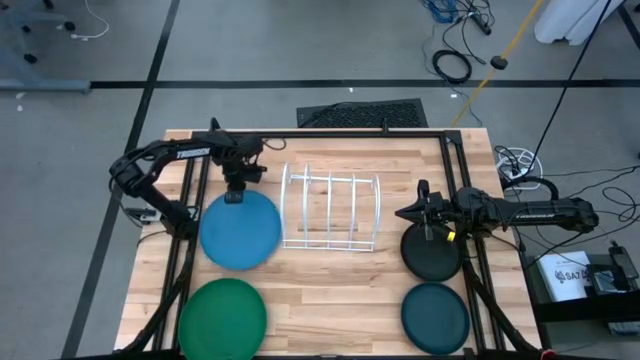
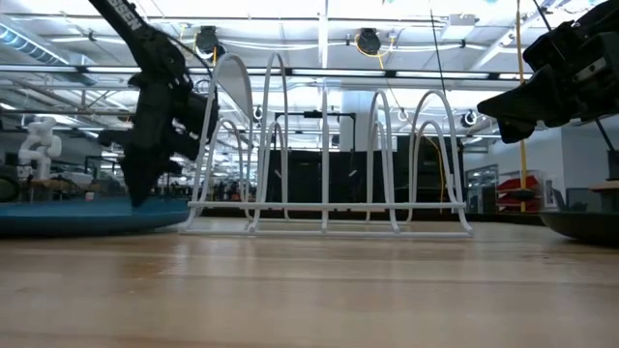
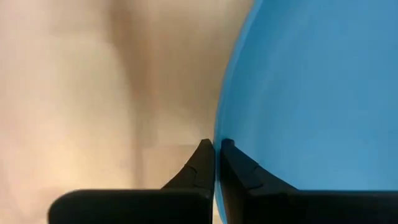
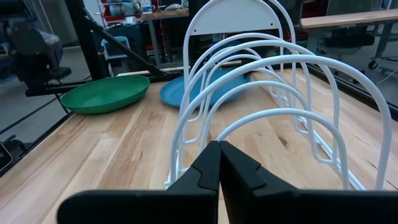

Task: Sort dishes
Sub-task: Put the blue plate in the dish rack

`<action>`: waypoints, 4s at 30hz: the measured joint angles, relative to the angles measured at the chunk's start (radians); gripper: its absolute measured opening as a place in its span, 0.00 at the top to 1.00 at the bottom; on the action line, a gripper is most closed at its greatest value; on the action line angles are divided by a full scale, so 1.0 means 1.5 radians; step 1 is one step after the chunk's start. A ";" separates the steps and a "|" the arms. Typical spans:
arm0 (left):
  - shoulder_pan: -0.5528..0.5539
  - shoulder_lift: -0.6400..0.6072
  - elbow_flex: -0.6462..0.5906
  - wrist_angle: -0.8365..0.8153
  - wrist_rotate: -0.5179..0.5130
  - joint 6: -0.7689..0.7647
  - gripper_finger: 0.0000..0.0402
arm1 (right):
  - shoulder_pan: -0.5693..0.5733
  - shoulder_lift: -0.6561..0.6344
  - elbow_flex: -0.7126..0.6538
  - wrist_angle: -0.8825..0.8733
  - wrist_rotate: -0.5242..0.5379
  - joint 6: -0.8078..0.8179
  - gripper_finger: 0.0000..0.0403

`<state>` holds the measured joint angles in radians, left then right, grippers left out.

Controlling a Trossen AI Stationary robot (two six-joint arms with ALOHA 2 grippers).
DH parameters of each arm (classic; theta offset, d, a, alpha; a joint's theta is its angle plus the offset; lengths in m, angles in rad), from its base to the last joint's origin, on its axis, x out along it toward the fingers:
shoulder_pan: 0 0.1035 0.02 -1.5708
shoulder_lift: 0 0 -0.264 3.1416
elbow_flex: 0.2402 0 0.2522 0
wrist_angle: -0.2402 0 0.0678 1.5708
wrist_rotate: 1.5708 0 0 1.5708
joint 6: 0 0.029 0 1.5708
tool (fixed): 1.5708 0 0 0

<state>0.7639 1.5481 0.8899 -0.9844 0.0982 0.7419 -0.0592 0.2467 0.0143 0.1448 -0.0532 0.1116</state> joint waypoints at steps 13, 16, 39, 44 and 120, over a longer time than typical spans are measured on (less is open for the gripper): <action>0.000 -0.093 0.224 -0.200 -0.123 -0.050 0.98 | 0.000 0.000 0.000 0.000 0.000 0.000 1.00; 0.001 -0.113 0.288 -0.244 -0.139 -0.083 0.98 | 0.000 0.000 0.000 0.000 0.000 0.000 1.00; -0.027 -0.205 0.647 -0.391 -0.356 -0.367 0.98 | 0.000 0.000 0.000 0.000 0.000 0.000 1.00; -0.069 -0.205 0.698 -0.390 -0.422 -0.420 0.98 | 0.000 0.000 0.000 0.000 0.000 0.000 1.00; -0.996 0.225 0.734 0.489 -1.113 -0.533 0.98 | 0.000 0.000 0.000 0.003 0.000 -0.063 1.00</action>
<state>-0.7308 1.8855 1.9903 -0.2505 -1.5711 -0.0574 -0.0589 0.2470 0.0143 0.1488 -0.0532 0.0166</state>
